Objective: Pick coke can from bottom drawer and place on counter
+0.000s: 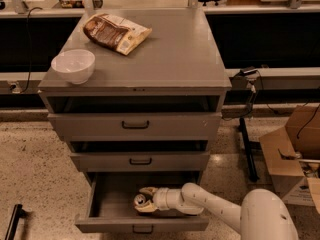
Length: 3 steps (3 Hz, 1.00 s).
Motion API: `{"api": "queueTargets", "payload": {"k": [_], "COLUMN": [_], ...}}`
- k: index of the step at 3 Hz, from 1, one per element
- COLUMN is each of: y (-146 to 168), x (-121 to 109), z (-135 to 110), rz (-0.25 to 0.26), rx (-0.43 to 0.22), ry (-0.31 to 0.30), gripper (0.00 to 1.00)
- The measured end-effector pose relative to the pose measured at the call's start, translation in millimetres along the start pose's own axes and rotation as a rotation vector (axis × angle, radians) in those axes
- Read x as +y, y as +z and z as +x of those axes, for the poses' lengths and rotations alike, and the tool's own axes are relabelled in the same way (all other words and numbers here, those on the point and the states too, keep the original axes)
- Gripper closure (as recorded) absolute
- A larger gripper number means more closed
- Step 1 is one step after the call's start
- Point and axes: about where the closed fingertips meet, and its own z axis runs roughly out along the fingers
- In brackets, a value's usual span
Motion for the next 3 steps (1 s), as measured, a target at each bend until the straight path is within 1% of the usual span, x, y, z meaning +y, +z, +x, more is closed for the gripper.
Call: {"api": "queueTargets", "payload": {"k": [1,2,3], "y": [10,18,21], "x": [1,2,2], "z": [-2,1,9], "rz": [-0.028,-0.053,-0.069], "rx": [0.004,0.01,0.004], "ry": [-0.004,0.001,0.024], "gripper": [0.41,0.43,0.51]}}
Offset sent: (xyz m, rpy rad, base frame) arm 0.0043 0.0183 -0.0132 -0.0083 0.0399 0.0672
